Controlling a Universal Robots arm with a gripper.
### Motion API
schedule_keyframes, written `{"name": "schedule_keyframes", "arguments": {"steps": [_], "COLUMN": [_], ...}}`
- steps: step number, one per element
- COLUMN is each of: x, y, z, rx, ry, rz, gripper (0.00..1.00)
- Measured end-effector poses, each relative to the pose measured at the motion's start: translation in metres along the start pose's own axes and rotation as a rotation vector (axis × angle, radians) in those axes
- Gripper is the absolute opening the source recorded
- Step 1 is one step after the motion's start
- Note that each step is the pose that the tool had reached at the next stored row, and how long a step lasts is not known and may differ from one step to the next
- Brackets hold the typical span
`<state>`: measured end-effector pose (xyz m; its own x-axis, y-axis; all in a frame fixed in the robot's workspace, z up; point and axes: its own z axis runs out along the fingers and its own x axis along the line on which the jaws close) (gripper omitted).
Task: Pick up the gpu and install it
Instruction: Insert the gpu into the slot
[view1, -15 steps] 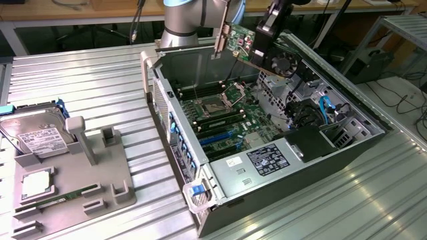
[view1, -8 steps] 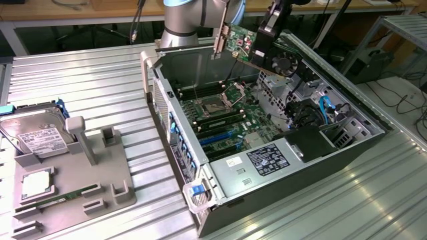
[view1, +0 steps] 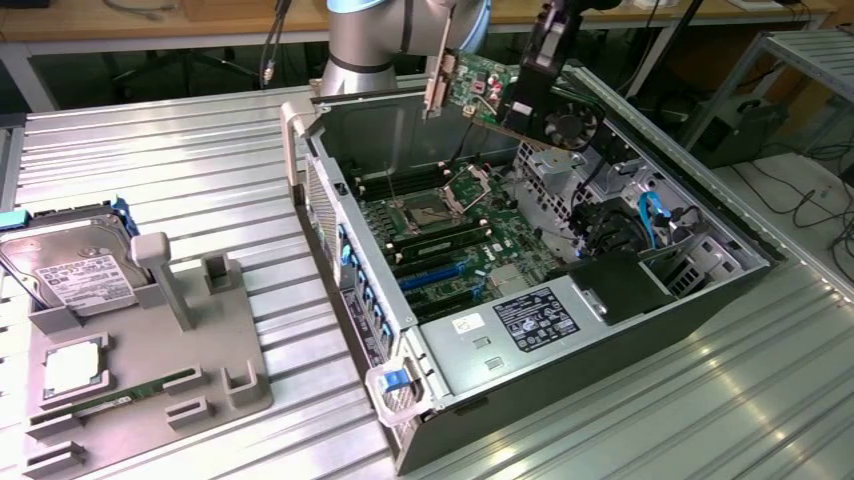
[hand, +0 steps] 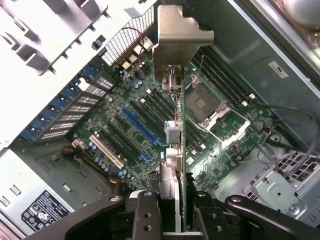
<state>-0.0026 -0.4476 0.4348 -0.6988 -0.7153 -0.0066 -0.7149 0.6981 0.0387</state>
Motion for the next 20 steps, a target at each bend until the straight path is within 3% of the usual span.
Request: {"name": "schedule_keyframes", "arguments": {"steps": [20], "x": [0.0001], "y": [-0.0001], "z": [0.0000], "rx": [-0.0012], "ry": [0.0071], "rz": [-0.182], "gripper": [0.29]}}
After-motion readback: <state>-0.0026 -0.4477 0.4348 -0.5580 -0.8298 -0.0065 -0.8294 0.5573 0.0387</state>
